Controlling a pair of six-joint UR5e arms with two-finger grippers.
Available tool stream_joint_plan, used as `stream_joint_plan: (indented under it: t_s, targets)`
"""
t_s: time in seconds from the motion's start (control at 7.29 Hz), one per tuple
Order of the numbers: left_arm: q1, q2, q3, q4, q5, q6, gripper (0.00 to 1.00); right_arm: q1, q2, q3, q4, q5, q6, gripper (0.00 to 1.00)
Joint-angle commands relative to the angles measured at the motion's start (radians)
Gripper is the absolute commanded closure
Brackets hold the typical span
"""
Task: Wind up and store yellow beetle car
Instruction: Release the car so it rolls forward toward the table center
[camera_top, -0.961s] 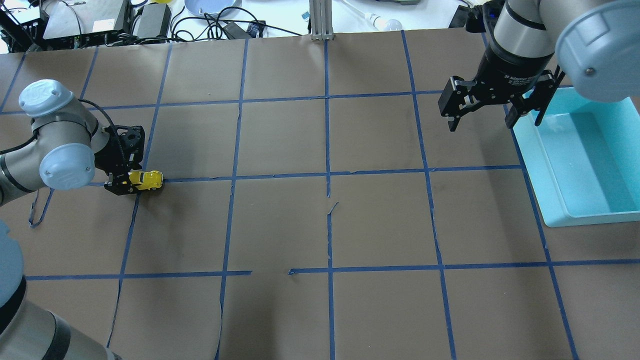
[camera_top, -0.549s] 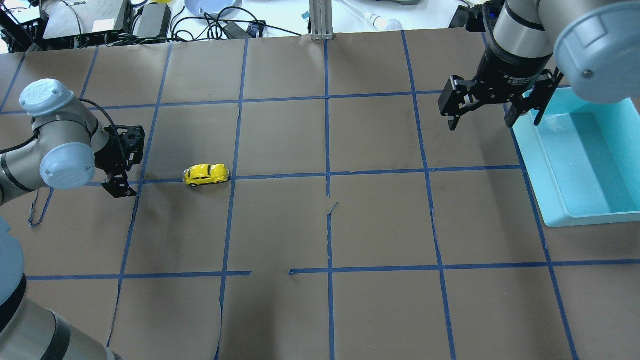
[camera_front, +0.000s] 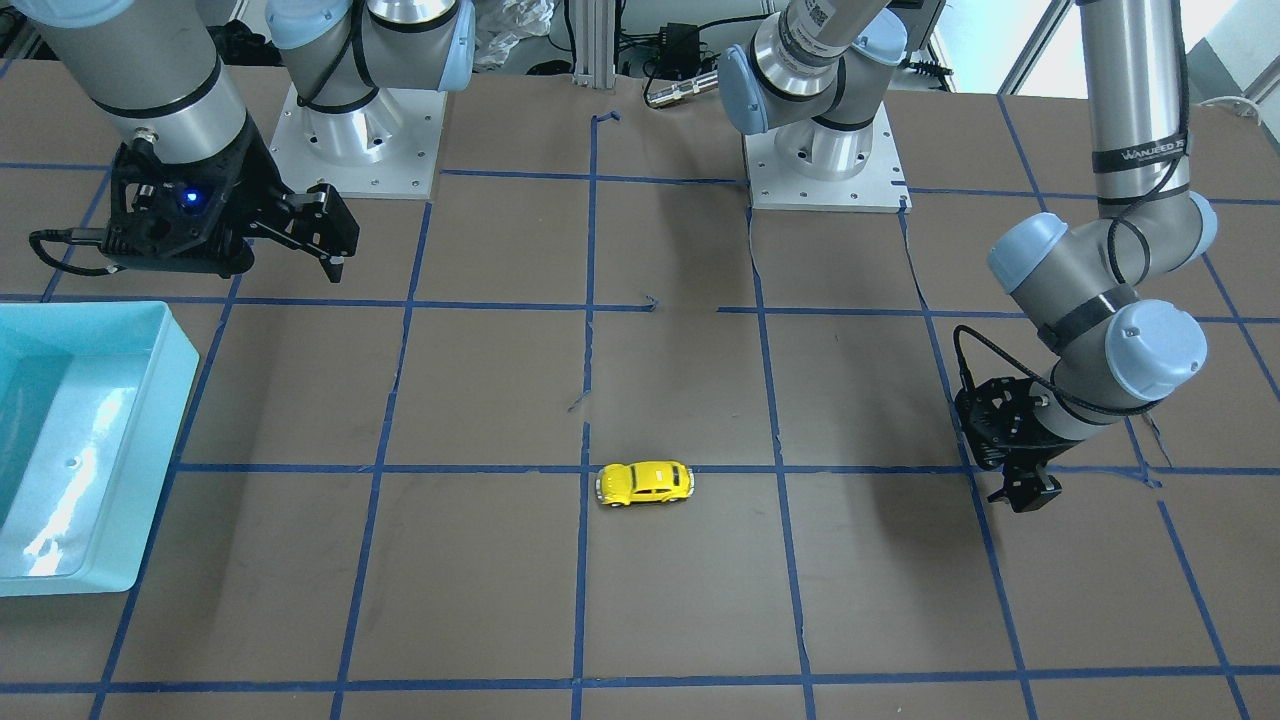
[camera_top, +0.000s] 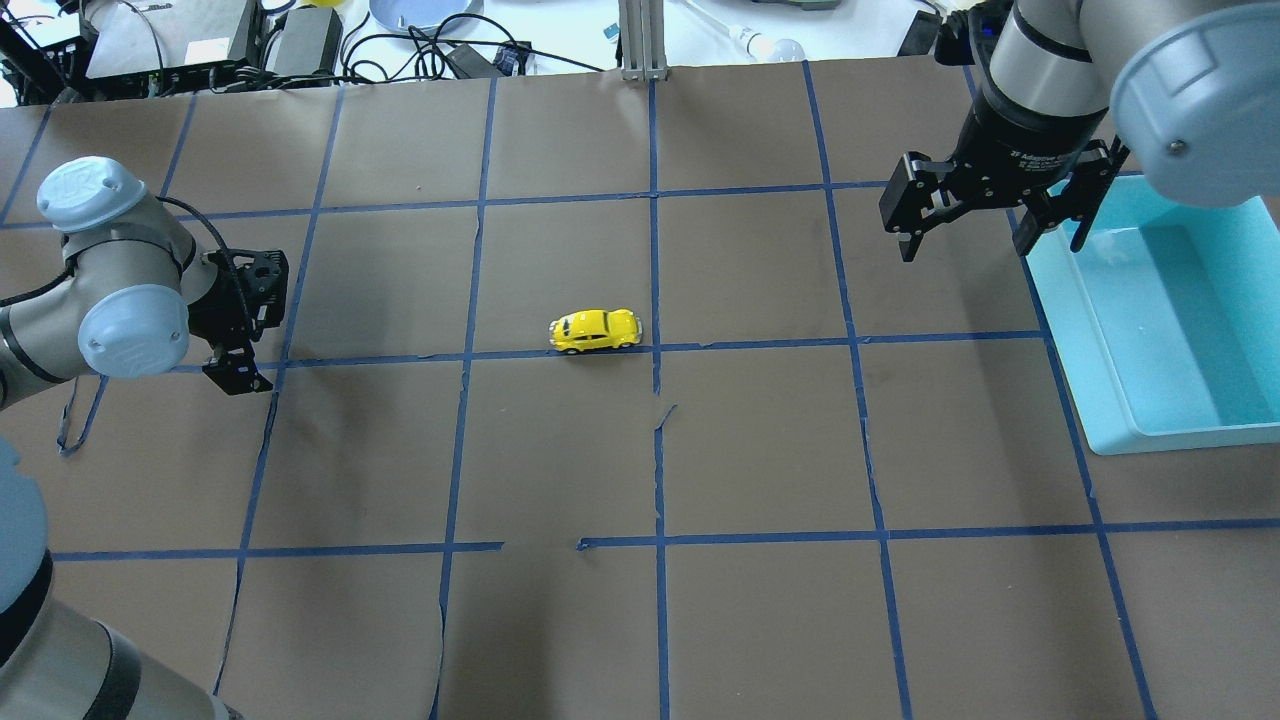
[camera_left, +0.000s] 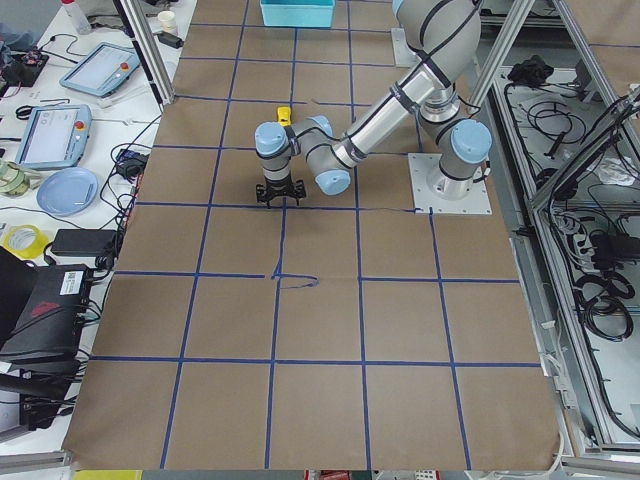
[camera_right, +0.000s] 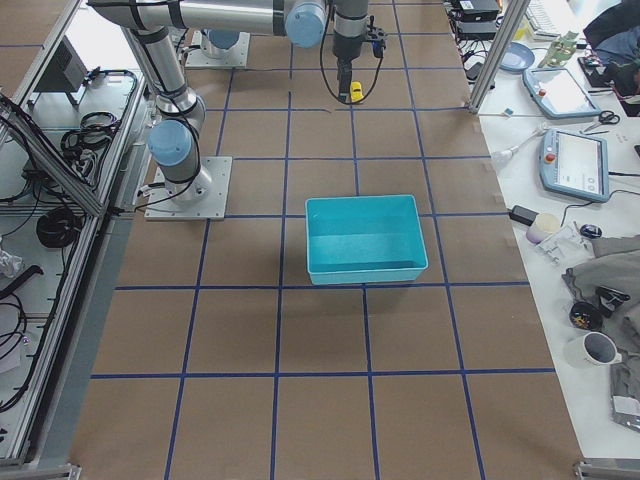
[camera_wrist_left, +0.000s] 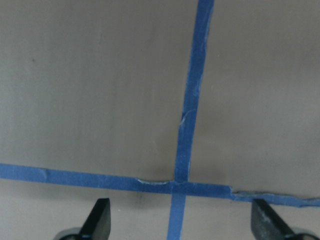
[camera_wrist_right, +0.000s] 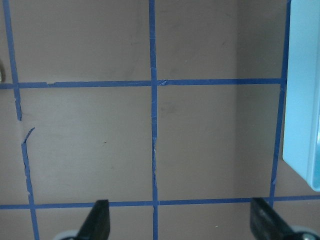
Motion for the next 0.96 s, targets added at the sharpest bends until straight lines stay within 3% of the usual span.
stream_joint_plan:
  t_s: [0.0,0.41,0.69,0.82]
  targets:
    - [0.000,0.003,0.001,0.001,0.000,-0.006,0.00,-0.007,0.004,-0.001,-0.004,0.000,-0.003,0.00]
    - [0.000,0.017,0.003,-0.002,0.002,-0.021,0.00,-0.024,0.002,0.000,-0.001,0.000,0.005,0.00]
    - [-0.030,0.046,0.009,-0.005,-0.009,-0.212,0.00,-0.022,0.005,0.002,-0.008,-0.019,-0.015,0.00]
    - [-0.069,0.087,0.016,-0.005,-0.012,-0.345,0.00,-0.001,0.013,0.005,-0.031,-0.017,-0.206,0.00]
